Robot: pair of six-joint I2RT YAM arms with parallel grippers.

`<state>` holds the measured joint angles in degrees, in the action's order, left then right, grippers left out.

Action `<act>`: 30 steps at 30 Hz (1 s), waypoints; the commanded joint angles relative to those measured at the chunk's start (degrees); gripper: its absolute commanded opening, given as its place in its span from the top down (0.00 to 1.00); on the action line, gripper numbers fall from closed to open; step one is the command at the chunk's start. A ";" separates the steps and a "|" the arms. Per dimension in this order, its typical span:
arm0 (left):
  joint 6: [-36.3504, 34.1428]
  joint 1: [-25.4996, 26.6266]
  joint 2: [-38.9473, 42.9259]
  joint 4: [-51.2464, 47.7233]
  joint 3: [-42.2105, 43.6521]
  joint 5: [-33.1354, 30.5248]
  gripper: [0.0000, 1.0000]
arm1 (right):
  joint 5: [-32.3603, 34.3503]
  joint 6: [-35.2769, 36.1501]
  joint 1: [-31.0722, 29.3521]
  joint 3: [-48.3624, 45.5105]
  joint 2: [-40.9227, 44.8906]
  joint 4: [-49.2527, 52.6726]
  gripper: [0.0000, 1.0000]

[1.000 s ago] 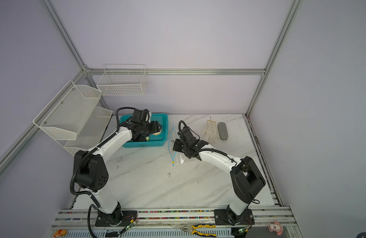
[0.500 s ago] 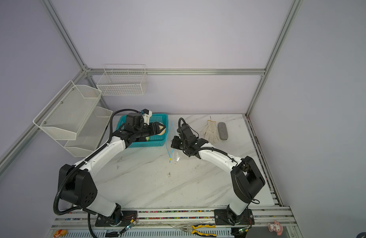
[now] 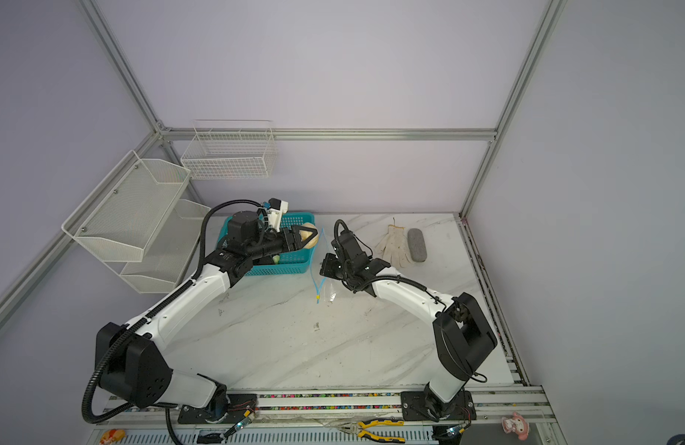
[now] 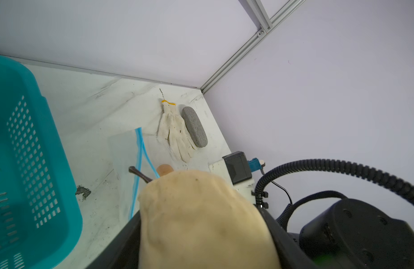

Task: Place the food in the zip-top bag and seal the zipper
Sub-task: 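Carry the cream pear with the left gripper toward the open bag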

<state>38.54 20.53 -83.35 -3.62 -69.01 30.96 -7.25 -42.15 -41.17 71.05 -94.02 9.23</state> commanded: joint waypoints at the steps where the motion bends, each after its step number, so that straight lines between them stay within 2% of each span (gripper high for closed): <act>1: 1.72 0.43 0.32 5.42 3.46 2.44 0.49 | 0.80 -0.62 -0.12 2.04 3.26 0.58 1.00; 25: 1.27 2.44 -0.81 6.34 6.72 2.09 0.49 | 0.46 -0.52 -0.14 1.66 4.19 -0.67 1.00; 30: 1.37 2.39 1.58 5.43 6.42 2.58 0.49 | 0.77 -0.58 -0.05 1.48 4.70 -0.51 1.00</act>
<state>39.90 22.65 -83.99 0.97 -63.88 32.60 -6.94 -42.15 -41.17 71.64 -91.44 9.21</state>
